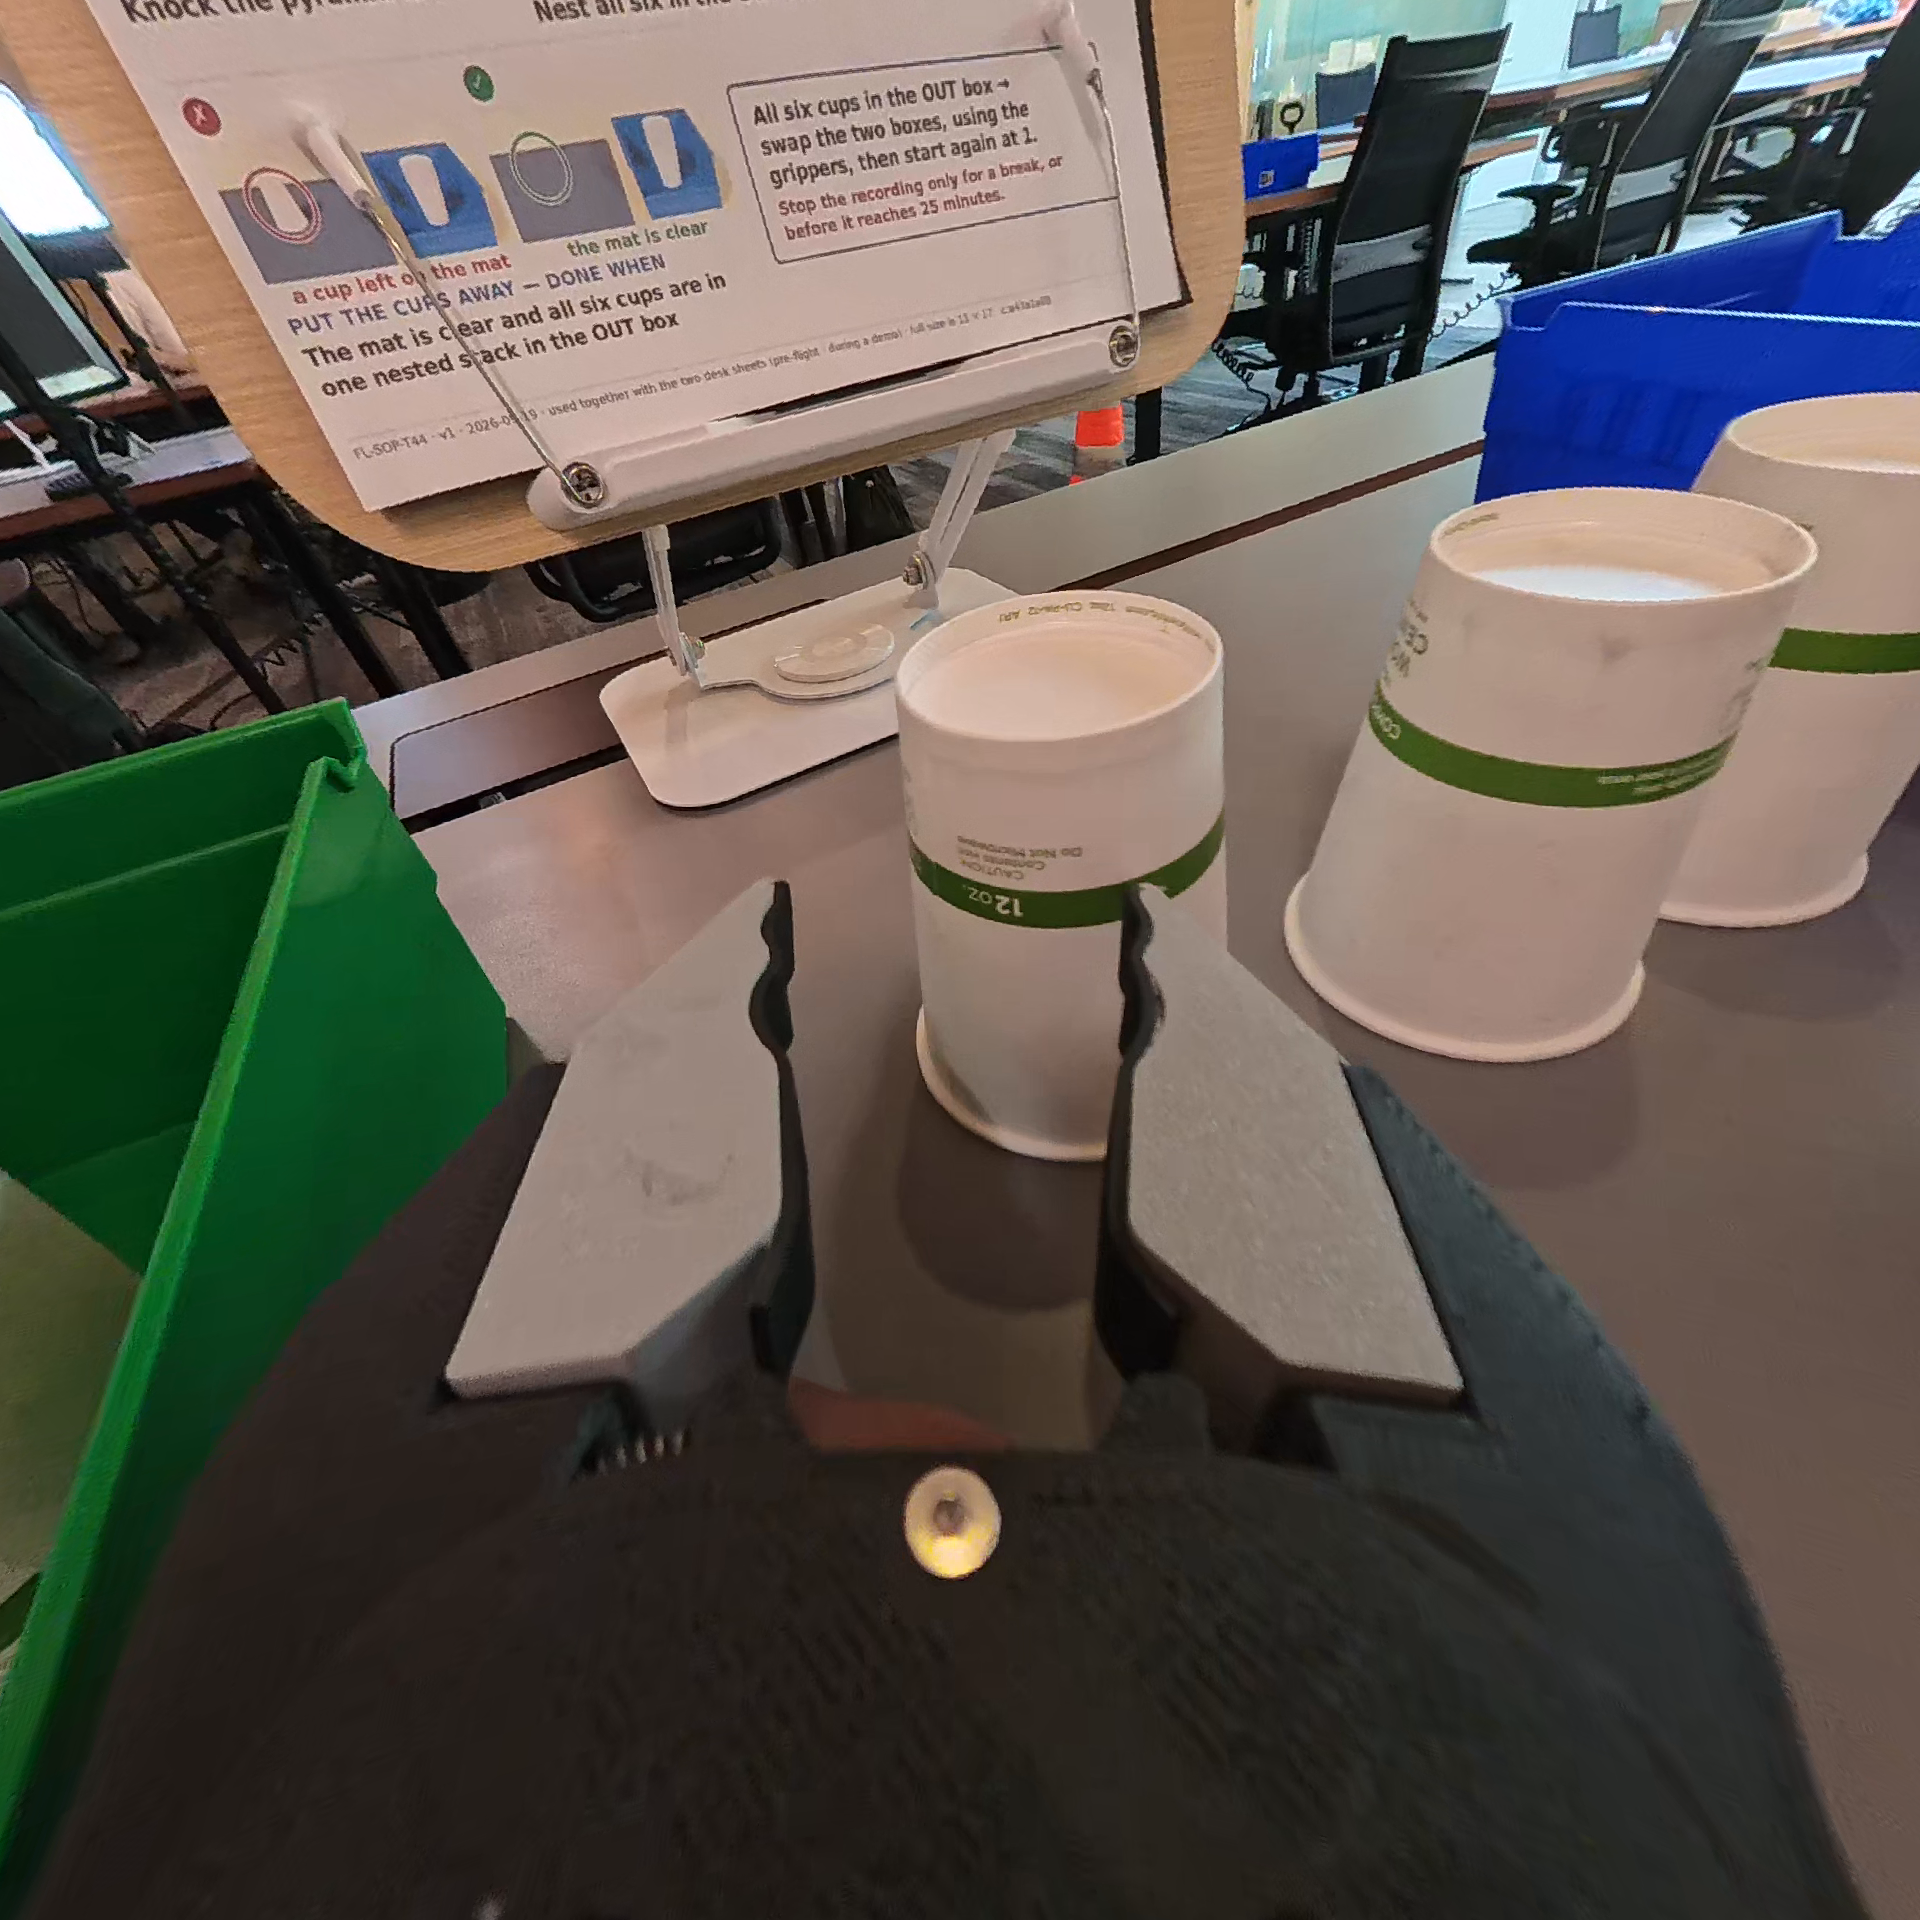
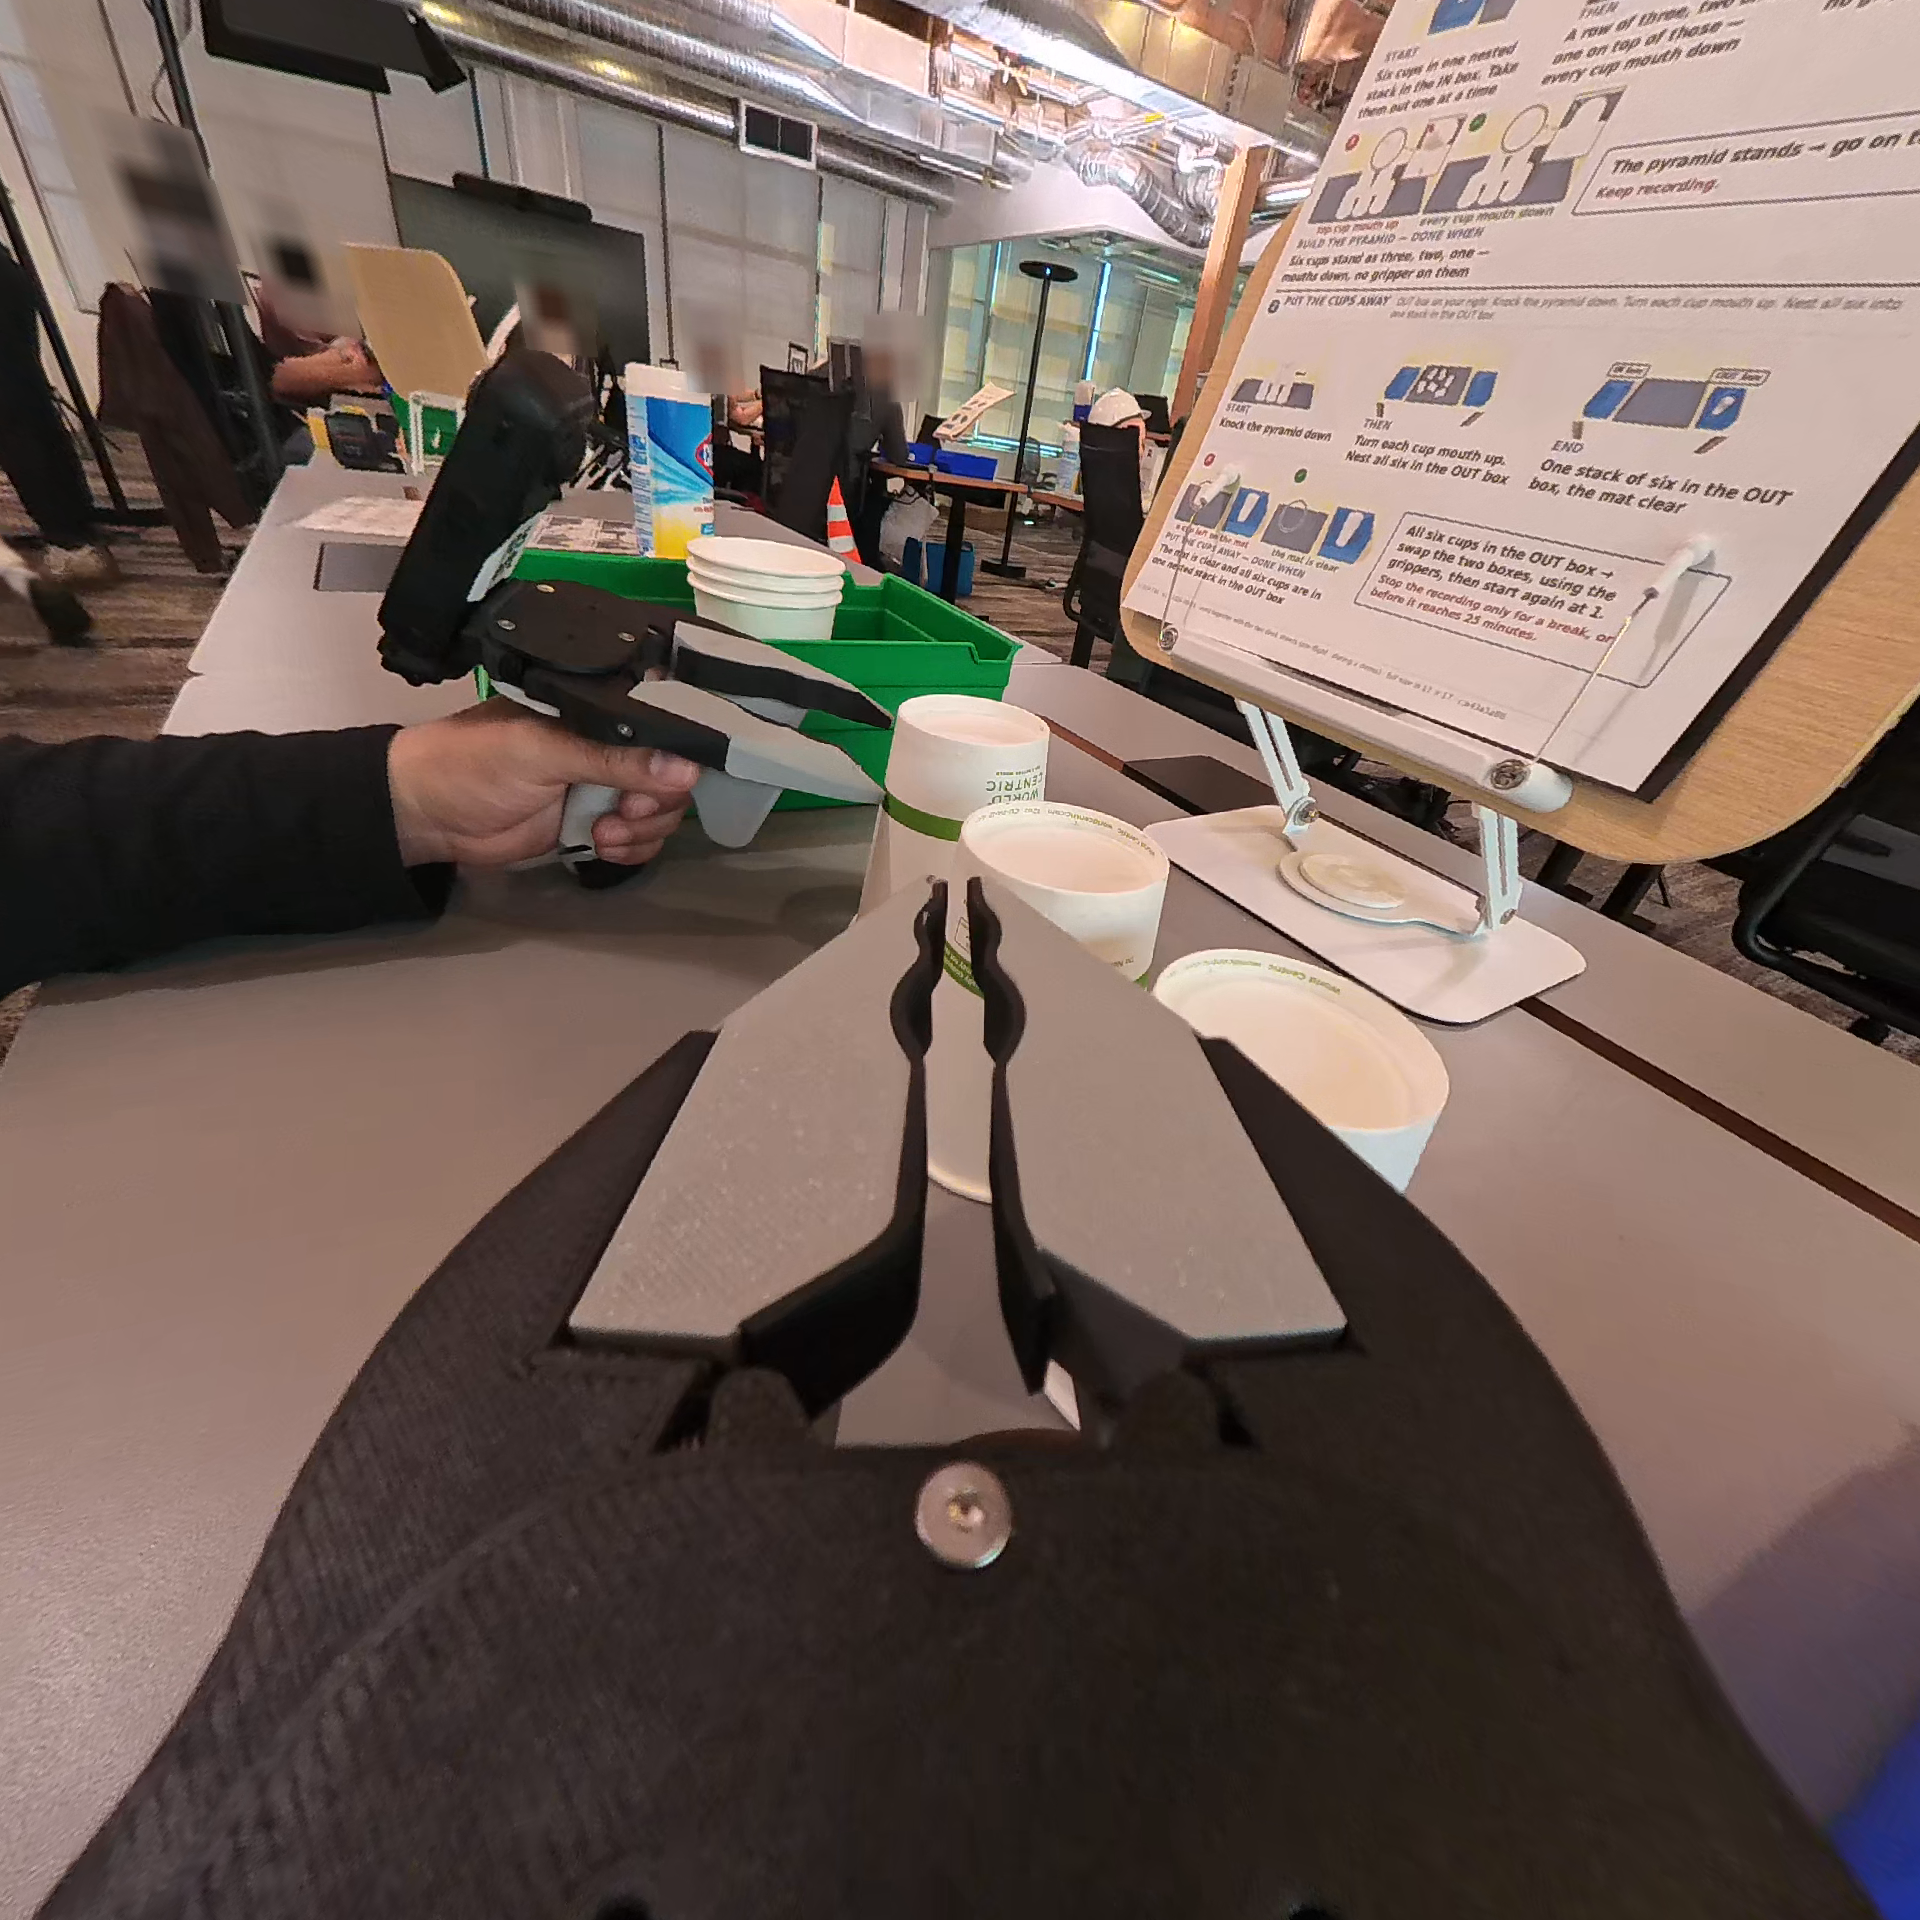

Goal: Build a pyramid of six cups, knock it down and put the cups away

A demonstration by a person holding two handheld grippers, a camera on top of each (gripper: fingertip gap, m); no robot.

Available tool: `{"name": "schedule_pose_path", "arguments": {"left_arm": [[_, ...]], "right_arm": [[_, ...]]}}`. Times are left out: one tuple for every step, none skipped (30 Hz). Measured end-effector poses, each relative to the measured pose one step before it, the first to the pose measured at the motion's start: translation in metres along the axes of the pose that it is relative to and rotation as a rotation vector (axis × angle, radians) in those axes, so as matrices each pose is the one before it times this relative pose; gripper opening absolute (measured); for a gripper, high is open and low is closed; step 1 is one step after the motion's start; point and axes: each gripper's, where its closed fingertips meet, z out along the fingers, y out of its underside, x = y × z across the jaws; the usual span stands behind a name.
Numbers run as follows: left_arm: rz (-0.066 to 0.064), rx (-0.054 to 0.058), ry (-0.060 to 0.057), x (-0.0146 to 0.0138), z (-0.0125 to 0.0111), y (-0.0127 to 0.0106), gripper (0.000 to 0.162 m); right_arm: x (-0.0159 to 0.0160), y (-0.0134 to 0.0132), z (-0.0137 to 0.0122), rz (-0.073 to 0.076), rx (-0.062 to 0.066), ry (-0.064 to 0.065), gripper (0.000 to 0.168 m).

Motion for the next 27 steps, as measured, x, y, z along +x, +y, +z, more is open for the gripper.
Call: {"name": "schedule_pose_path", "arguments": {"left_arm": [[-0.0066, -0.0011, 0.0011, -0.00057, 0.0001, 0.00029, 0.061], [-0.0063, -0.0008, 0.0015, -0.00043, 0.00003, 0.00014, 0.061], [-0.0045, -0.0006, 0.0014, -0.00023, 0.00005, 0.00015, 0.061], [-0.0024, -0.0009, 0.001, -0.00013, 0.00001, 0.00017, 0.061], [-0.0001, -0.0018, 0.0005, 0.00011, 0.00009, 0.00021, 0.061], [0.0021, -0.0027, 0.0001, 0.00036, 0.00027, 0.00033, 0.061], [0.0041, -0.0029, -0.0003, 0.00047, 0.00025, 0.00032, 0.061], [0.0063, -0.0022, -0.0003, 0.00067, 0.00019, 0.00019, 0.061], [0.0078, -0.002, 0.0002, 0.00096, 0.00022, 0.00022, 0.061], [0.0077, -0.002, 0.0002, 0.00083, 0.00026, 0.00011, 0.061], [0.0065, -0.0018, 0.0005, 0.00081, 0.00015, 0.00023, 0.061], [0.0047, -0.002, 0.0011, 0.00068, 0.00012, 0.0002, 0.061], [0.0026, -0.002, 0.0017, 0.00073, 0.00007, 0.00023, 0.061], [0.0005, -0.0015, 0.0018, 0.00048, 0.00009, 0.00022, 0.061], [-0.0004, -0.0006, 0.0015, 0.00034, -0.00001, 0.00006, 0.061], [-0.0005, -0.0001, 0.0015, 0.00025, -0.00001, 0.00002, 0.061], [-0.0015, -0.001, 0.0035, 0.00034, 0.00006, 0.00015, 0.061], [-0.0031, -0.003, 0.0073, 0.00088, 0.00019, 0.00038, 0.061], [-0.0039, -0.004, 0.0076, 0.00084, 0.0003, 0.0006, 0.061], [-0.002, -0.0023, 0.0035, 0.0004, 0.00018, 0.00027, 0.061], [0.0002, 0.0004, 0.0011, 0.00026, -0.00004, -0.00005, 0.061], [0.0007, 0.0016, 0.0025, 0.0004, -0.00017, -0.00016, 0.061], [0.0004, 0.0008, 0.0046, 0.00068, -0.00013, -0.00008, 0.061], [-0.0009, -0.0015, 0.0083, 0.00125, 0.00011, 0.00015, 0.061], [-0.0024, -0.0043, 0.0135, 0.00217, 0.00026, 0.00054, 0.062], [-0.0032, -0.0068, 0.013, 0.00201, 0.00045, 0.00082, 0.063], [-0.0026, -0.007, 0.0081, 0.00137, 0.0005, 0.00091, 0.064]], "right_arm": [[-0.00004, 0.0008, 0.00033, 0.0003, -0.0043, 0.0002, 0.0], [-0.00001, 0.00079, 0.00033, 0.0005, -0.0043, 0.0005, 0.0], [-0.00032, 0.00082, 0.00041, 0.0012, -0.0046, -0.0011, 0.0], [-0.0003, 0.00067, 0.00025, 0.0012, -0.0041, -0.0015, 0.0], [-0.00015, 0.0004, 0.00017, -0.0004, -0.0016, -0.0004, 0.0], [-0.00023, 0.00045, 0.00025, -0.0009, -0.0013, -0.0002, 0.0], [-0.00032, 0.0004, 0.0003, -0.0005, -0.0024, -0.0013, 0.0], [-0.00055, 0.00055, 0.00037, -0.0007, -0.0028, -0.0026, 0.001], [-0.00058, 0.00069, 0.00049, -0.0013, -0.0033, -0.0019, 0.001], [-0.00051, 0.00055, 0.00049, -0.0028, -0.0025, -0.0008, 0.001], [-0.00083, 0.00063, 0.00051, -0.0034, -0.0026, -0.0017, 0.0], [-0.00084, 0.00073, 0.00044, -0.0031, -0.004, -0.0025, 0.001], [-0.00091, 0.00054, 0.00059, -0.0036, -0.0028, -0.0023, 0.001], [-0.00095, 0.00053, 0.00046, -0.0038, -0.0028, -0.0023, 0.001], [-0.00075, 0.00039, 0.00048, -0.0046, -0.0026, -0.0013, 0.001], [-0.00077, 0.00065, 0.00045, -0.0047, -0.0031, -0.0014, 0.001], [-0.00049, 0.00082, 0.0004, -0.0033, -0.004, -0.0009, 0.001], [-0.00047, 0.0006, 0.00044, -0.0019, -0.0028, -0.0017, 0.001], [-0.00058, 0.00059, 0.00031, -0.0002, -0.0025, -0.0027, 0.001], [-0.00031, 0.00044, 0.00016, 0.0005, -0.002, -0.0011, 0.001], [-0.00006, 0.00004, 0.00009, -0.0008, 0.0002, 0.0002, 0.001], [-0.00009, -0.00005, -0.00014, -0.0008, 0.0003, 0.0001, 0.001], [-0.00003, -0.00007, -0.00002, 0.0002, -0.0002, -0.0003, 0.001], [0.00004, -0.00002, -0.00004, 0.0009, 0.0003, -0.0002, 0.001], [0.00016, -0.00016, -0.00011, 0.0009, 0.0007, 0.0004, 0.0], [0.00008, -0.00006, -0.00014, 0.0006, 0.0006, 0.0004, 0.0], [0.00013, 0.00005, -0.00003, 0.0008, -0.0001, -0.0002, 0.001]]}}
